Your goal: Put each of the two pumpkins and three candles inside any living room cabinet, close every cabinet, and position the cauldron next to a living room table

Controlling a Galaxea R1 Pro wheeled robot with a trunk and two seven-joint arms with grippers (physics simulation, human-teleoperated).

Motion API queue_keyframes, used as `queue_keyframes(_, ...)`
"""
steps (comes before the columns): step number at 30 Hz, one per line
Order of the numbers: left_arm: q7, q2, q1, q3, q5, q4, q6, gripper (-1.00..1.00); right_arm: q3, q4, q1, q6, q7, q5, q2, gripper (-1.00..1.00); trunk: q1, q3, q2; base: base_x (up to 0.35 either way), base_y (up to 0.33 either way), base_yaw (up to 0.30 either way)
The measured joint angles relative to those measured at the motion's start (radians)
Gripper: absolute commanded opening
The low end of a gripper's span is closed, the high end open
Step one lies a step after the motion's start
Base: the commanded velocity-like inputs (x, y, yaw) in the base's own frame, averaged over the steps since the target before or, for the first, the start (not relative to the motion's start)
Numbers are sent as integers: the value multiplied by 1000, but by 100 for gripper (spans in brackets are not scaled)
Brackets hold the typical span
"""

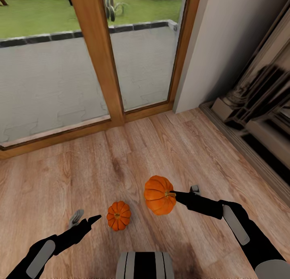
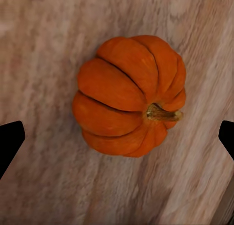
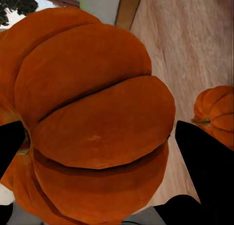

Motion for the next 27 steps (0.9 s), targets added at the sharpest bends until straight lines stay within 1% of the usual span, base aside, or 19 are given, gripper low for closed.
queue_keyframes(6, -1, 0, 0, 0, 0, -2, -2, 100, 0, 1, 0, 0, -11, -1, 0, -100, 3, -23, -1, 0, 0, 0)
queue_keyframes(23, -1, 0, 0, -1, 0, -3, -5, 100, 0, 1, 0, 0, -14, 0, 2, -100, 10, -89, -5, 0, 0, 0)
queue_keyframes(27, -1, 0, 0, -1, 0, -3, -5, 100, 0, 0, 0, -1, -27, 0, 2, -100, 12, -104, -6, 0, 0, 0)
